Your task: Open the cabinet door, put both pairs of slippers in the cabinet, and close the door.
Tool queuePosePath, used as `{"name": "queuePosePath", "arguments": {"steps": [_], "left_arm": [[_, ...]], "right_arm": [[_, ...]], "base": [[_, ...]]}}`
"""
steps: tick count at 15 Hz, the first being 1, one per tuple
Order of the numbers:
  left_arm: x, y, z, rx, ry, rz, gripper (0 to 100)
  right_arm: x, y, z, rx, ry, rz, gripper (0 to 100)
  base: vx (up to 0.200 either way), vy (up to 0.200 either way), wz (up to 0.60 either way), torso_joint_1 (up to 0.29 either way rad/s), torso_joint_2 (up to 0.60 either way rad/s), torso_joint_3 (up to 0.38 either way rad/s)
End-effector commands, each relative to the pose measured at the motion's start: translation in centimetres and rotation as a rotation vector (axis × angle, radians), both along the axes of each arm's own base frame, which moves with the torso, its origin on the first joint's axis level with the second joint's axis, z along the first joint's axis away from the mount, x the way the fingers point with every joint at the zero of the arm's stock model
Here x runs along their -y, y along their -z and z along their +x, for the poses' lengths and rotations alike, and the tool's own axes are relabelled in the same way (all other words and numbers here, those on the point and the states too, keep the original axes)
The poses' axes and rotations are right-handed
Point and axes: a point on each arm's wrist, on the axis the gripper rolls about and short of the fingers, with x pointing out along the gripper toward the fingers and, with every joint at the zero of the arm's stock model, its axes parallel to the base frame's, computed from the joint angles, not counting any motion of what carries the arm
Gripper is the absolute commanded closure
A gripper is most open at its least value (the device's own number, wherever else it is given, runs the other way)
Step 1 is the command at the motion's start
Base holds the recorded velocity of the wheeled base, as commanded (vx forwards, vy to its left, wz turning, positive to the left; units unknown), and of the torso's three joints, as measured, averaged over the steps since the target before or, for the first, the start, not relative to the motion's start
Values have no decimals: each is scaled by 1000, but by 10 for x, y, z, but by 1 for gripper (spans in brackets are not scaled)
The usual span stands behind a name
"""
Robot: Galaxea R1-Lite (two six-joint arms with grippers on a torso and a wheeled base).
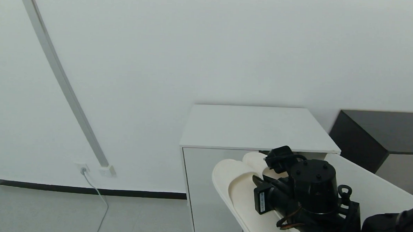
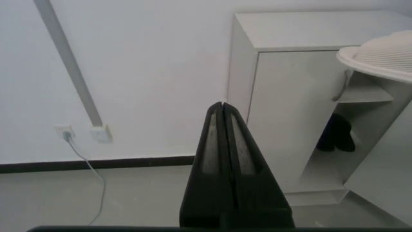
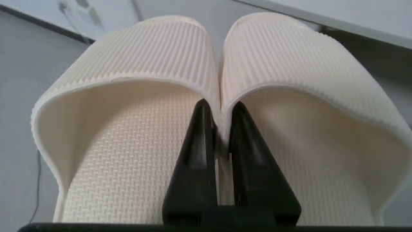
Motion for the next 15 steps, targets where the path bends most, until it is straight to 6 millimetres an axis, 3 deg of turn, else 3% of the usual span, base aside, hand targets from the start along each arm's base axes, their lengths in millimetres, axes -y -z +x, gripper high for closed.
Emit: {"name": "queuePosePath", "arguments": {"steps": [1, 9, 15], "left_arm": [[0, 0, 0, -1, 0, 0, 100], [0, 0, 0, -1, 0, 0, 100], [0, 0, 0, -1, 0, 0, 100]], "right_arm": [[0, 1, 0, -2, -2, -2, 100], [1, -1, -4, 3, -9, 4, 100], [-2, -1, -8, 5, -25, 6, 100]], "base": [[0, -200, 0, -2, 7, 7], [0, -200, 0, 2, 2, 4], [0, 0, 0, 0, 0, 0]]}}
